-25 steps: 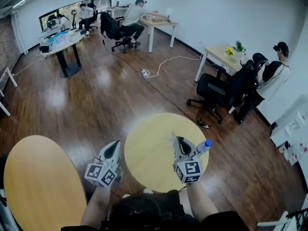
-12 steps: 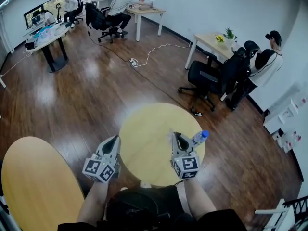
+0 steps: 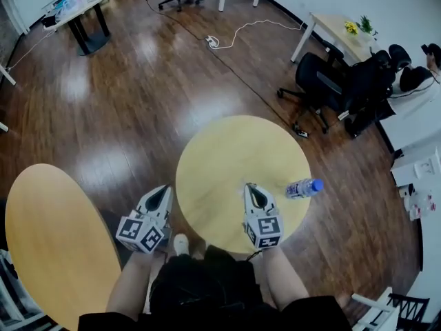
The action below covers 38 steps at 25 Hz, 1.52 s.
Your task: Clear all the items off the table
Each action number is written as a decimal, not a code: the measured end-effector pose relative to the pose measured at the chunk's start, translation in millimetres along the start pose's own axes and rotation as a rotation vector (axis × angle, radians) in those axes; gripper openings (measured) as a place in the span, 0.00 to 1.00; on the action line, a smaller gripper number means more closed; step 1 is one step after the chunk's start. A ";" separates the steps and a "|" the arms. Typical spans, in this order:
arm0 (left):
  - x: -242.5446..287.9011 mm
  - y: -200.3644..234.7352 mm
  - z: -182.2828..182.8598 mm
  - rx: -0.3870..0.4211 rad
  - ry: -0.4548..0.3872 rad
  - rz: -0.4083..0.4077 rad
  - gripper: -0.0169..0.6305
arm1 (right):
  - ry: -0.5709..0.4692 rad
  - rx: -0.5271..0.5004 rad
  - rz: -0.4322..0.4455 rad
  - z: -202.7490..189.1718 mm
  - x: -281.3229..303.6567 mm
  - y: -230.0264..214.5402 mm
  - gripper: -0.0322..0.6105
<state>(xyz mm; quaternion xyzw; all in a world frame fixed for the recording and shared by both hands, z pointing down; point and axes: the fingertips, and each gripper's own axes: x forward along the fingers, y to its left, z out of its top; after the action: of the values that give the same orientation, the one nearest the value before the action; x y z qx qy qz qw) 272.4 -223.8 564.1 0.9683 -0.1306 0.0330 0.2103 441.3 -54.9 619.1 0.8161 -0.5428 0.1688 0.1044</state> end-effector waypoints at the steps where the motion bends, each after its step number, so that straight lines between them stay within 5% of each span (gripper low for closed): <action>1: 1.5 5.0 -8.7 -0.006 0.022 0.011 0.03 | 0.019 0.009 0.008 -9.5 6.3 1.7 0.05; 15: -0.2 40.4 -58.9 -0.057 0.174 0.089 0.03 | 0.230 0.030 0.090 -103.4 64.4 20.6 0.05; 20: -11.0 46.8 -53.8 -0.038 0.190 0.079 0.03 | 0.292 0.005 0.081 -128.0 68.1 29.8 0.13; 22: -13.6 49.4 -53.3 -0.032 0.189 0.076 0.03 | 0.290 0.007 0.070 -129.8 67.8 33.0 0.24; 28: -12.0 37.8 -40.5 -0.020 0.165 0.037 0.03 | 0.221 0.032 0.026 -98.8 51.8 29.0 0.24; 38: -12.6 0.9 29.1 0.036 0.013 -0.077 0.03 | -0.025 0.065 -0.087 11.0 -23.8 -1.1 0.24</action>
<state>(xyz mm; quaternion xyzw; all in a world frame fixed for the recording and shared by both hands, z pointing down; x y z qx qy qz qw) 260.2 -233.7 536.5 0.9760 -0.0914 0.0333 0.1946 435.6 -38.1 599.7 0.8439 -0.5023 0.1715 0.0781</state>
